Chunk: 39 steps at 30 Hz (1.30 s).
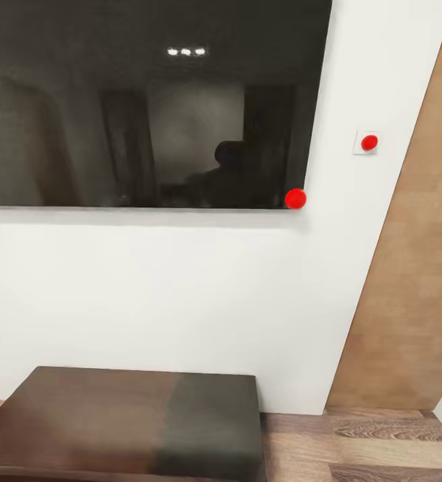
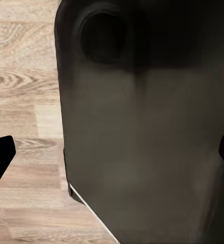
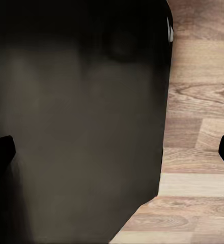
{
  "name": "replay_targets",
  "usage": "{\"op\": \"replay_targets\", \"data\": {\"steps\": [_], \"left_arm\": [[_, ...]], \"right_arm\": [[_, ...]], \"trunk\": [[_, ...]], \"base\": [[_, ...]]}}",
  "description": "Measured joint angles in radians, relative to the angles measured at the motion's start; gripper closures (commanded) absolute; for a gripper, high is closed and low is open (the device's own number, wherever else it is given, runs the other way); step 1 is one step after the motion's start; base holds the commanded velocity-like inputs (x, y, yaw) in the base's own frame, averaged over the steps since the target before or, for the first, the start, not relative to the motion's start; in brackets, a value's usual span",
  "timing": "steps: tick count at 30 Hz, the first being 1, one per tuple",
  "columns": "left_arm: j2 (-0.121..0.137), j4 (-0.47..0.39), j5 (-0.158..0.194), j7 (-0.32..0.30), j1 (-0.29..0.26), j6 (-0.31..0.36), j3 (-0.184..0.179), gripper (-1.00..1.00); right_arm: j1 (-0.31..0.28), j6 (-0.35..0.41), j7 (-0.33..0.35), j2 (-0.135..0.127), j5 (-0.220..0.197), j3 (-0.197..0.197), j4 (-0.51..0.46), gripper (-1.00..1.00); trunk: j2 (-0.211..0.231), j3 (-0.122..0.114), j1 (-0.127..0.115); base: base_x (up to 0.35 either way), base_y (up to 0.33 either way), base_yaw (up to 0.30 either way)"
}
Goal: In the bedroom, move the book from the bed onto either nightstand, and place the two sandals side by side next to the bed.
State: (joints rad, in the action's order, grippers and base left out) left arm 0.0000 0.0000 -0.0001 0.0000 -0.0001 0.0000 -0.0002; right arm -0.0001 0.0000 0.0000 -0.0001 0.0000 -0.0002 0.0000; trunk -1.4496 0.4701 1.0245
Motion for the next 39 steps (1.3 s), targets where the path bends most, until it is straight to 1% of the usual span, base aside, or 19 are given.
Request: {"op": "replay_targets", "data": {"steps": [3, 9, 17, 24, 27, 31, 39], "left_arm": [[0.017, -0.017, 0.000, -0.002, 0.017, -0.008, -0.002, -1.00], [0.024, -0.022, 0.001, -0.002, 0.027, -0.006, -0.002, -1.00], [0.026, -0.040, 0.002, -0.001, 0.032, -0.007, -0.001, -1.00], [0.024, -0.079, 0.002, 0.002, 0.033, -0.010, 0.001, -1.00], [0.016, -0.095, 0.002, 0.004, 0.033, -0.006, 0.001, -1.00], [-0.006, -0.118, 0.002, 0.008, 0.033, -0.006, 0.000, -1.00], [-0.037, -0.163, 0.000, 0.008, 0.032, -0.012, -0.002, -1.00]], "right_arm": [[-0.011, 0.012, -0.005, -0.002, 0.000, 0.001, 0.002, -1.00], [-0.015, 0.007, -0.005, -0.002, -0.001, 0.002, 0.002, -1.00], [-0.018, -0.036, -0.005, -0.002, -0.004, -0.001, 0.002, -1.00], [-0.018, -0.057, -0.007, -0.003, -0.003, -0.003, -0.008, -1.00], [-0.018, -0.059, -0.005, -0.005, 0.000, -0.003, -0.025, -1.00], [-0.018, -0.057, -0.001, -0.020, 0.000, -0.003, -0.047, -1.00], [-0.019, -0.044, 0.006, -0.065, -0.010, -0.008, -0.092, -1.00]], "trunk": [[0.000, 0.000, 0.001], [0.000, 0.000, 0.001], [0.000, 0.000, 0.001], [0.000, 0.000, 0.001], [0.000, 0.000, 0.001], [0.000, 0.000, 0.001], [0.000, 0.000, 0.001]], "base": [[0.000, 0.000, 0.000], [0.000, 0.000, 0.000], [0.000, 0.000, 0.000], [0.000, 0.000, 0.000], [0.000, 0.000, 0.000], [0.000, 0.000, 0.000], [0.000, 0.000, 0.000]]}}
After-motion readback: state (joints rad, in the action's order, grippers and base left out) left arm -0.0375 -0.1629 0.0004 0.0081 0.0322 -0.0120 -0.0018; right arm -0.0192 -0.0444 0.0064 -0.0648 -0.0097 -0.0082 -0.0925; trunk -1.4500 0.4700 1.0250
